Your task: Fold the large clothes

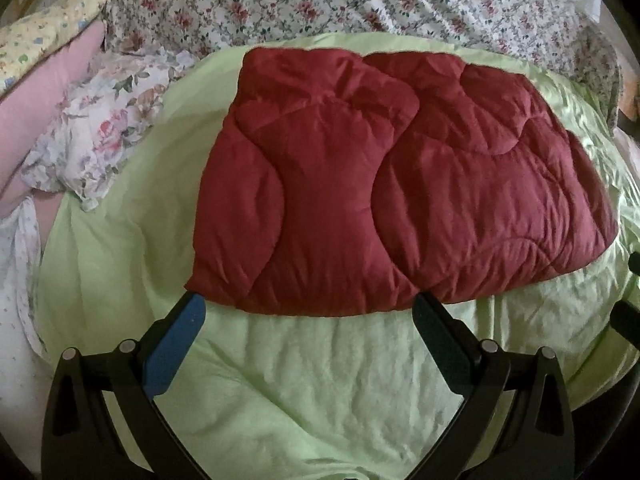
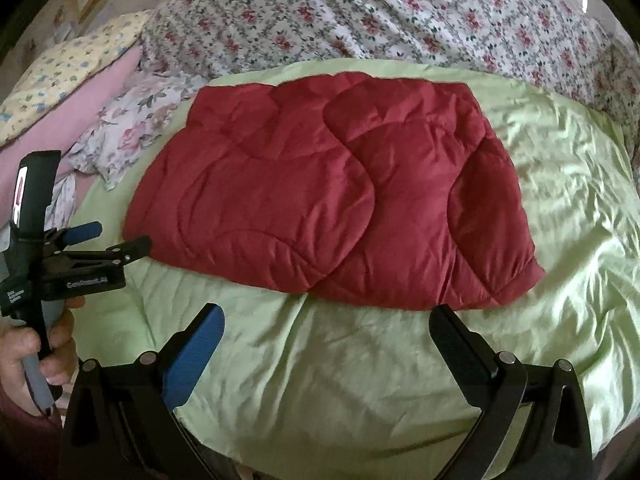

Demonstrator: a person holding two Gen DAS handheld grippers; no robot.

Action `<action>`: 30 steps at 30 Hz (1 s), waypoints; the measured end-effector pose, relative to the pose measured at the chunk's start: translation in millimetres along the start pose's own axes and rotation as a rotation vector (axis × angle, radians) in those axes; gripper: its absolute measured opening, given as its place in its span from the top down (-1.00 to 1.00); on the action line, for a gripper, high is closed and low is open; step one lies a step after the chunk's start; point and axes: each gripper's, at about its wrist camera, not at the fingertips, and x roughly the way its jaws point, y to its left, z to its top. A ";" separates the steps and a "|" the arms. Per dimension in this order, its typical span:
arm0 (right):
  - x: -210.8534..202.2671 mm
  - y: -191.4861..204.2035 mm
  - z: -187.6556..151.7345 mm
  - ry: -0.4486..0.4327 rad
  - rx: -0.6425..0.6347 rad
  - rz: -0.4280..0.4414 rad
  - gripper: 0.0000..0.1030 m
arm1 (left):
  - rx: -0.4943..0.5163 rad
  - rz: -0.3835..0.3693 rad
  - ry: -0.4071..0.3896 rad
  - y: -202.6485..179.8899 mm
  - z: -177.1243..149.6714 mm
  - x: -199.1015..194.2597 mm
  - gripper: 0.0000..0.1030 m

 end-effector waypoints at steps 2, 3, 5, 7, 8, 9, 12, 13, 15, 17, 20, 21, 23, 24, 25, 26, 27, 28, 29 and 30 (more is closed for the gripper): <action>-9.8 3.1 5.4 -0.020 -0.013 0.004 -1.00 | 0.007 -0.001 -0.017 0.9 2.6 -8.1 -1.00; -13.6 4.0 7.5 -0.030 -0.019 0.005 -1.00 | 0.007 -0.002 -0.029 2.1 4.4 -13.1 -1.00; -20.8 6.6 11.7 -0.051 -0.032 0.002 -1.00 | 0.004 -0.002 -0.046 4.3 7.3 -19.3 -1.00; -23.0 8.4 16.3 -0.064 -0.039 0.001 -1.00 | -0.005 -0.002 -0.060 7.2 10.3 -21.7 -1.00; -21.5 8.1 17.9 -0.065 -0.041 -0.002 -1.00 | -0.008 -0.002 -0.063 7.5 12.0 -21.2 -1.00; -17.2 7.3 19.6 -0.060 -0.041 -0.006 -1.00 | -0.009 -0.003 -0.063 7.2 13.0 -20.2 -1.00; -2.0 3.9 23.6 -0.036 -0.023 -0.006 -1.00 | -0.014 -0.005 -0.056 7.5 17.9 -11.1 -1.00; 4.1 2.7 25.4 -0.030 -0.015 -0.004 -1.00 | -0.015 -0.008 -0.052 6.9 19.8 -7.1 -1.00; 12.3 1.8 27.7 -0.021 -0.009 -0.004 -1.00 | -0.016 -0.004 -0.044 4.5 23.6 1.3 -1.00; 21.5 0.3 31.4 -0.010 -0.006 -0.009 -1.00 | -0.015 -0.003 -0.036 2.0 26.8 7.9 -1.00; 34.6 -3.5 37.9 0.003 0.005 -0.008 -1.00 | -0.023 -0.012 -0.021 0.0 33.3 18.4 -1.00; 38.8 -4.3 40.2 0.007 0.009 -0.009 -1.00 | -0.024 -0.015 -0.019 -0.9 35.2 20.6 -1.00; 43.9 -5.2 43.2 0.011 0.018 -0.013 -1.00 | -0.024 -0.015 -0.018 -3.4 37.6 22.6 -1.00; 46.3 -5.7 45.2 0.014 0.023 -0.012 -1.00 | -0.024 -0.016 -0.018 -4.4 38.9 23.2 -1.00; 47.8 -6.0 46.8 0.014 0.026 -0.009 -1.00 | -0.022 -0.017 -0.019 -5.3 40.3 23.6 -1.00; 48.8 -6.3 48.0 0.014 0.027 -0.009 -1.00 | -0.022 -0.018 -0.020 -5.5 41.3 23.9 -1.00; 49.6 -6.4 48.9 0.014 0.027 -0.011 -1.00 | -0.023 -0.019 -0.020 -5.6 42.1 24.2 -1.00; 50.0 -7.0 49.7 0.014 0.026 -0.012 -1.00 | -0.024 -0.021 -0.020 -5.3 42.9 24.4 -1.00; 50.5 -7.4 51.2 0.013 0.028 -0.014 -1.00 | -0.024 -0.022 -0.020 -4.4 44.2 25.0 -1.00; 50.7 -7.9 52.4 0.013 0.029 -0.013 -1.00 | -0.026 -0.023 -0.021 -4.5 44.7 24.9 -1.00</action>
